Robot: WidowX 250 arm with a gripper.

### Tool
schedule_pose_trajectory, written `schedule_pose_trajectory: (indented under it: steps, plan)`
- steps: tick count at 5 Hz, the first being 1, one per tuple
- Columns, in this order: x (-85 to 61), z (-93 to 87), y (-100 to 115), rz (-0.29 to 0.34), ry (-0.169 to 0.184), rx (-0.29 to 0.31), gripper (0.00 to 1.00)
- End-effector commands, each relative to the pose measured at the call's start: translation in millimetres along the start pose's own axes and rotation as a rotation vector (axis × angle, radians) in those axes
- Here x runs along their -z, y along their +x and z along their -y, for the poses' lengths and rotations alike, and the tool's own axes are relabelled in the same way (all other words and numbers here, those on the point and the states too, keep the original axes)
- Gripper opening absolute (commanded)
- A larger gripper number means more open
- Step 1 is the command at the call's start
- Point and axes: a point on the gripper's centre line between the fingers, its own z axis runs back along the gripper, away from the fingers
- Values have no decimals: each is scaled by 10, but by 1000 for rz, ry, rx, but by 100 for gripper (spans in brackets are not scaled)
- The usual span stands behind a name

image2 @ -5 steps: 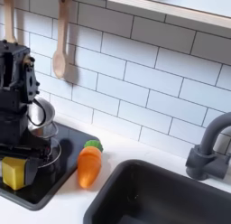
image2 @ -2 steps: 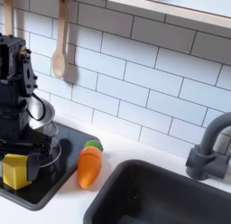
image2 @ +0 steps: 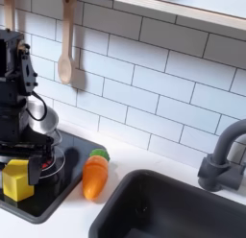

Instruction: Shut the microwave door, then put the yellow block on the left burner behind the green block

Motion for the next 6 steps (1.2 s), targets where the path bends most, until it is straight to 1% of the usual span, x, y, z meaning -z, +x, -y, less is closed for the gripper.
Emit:
schedule_pose_trajectory:
  steps: [1,3,4,5,6]
  plan:
    - [49,-31,23,-12,-18,60,100]
    - [40,-66,59,6,-11,47,100]
    - [67,-66,55,-2,-11,46,100]
    - [72,-82,72,-2,-10,31,100]
    - [118,-125,72,-15,-6,21,100]
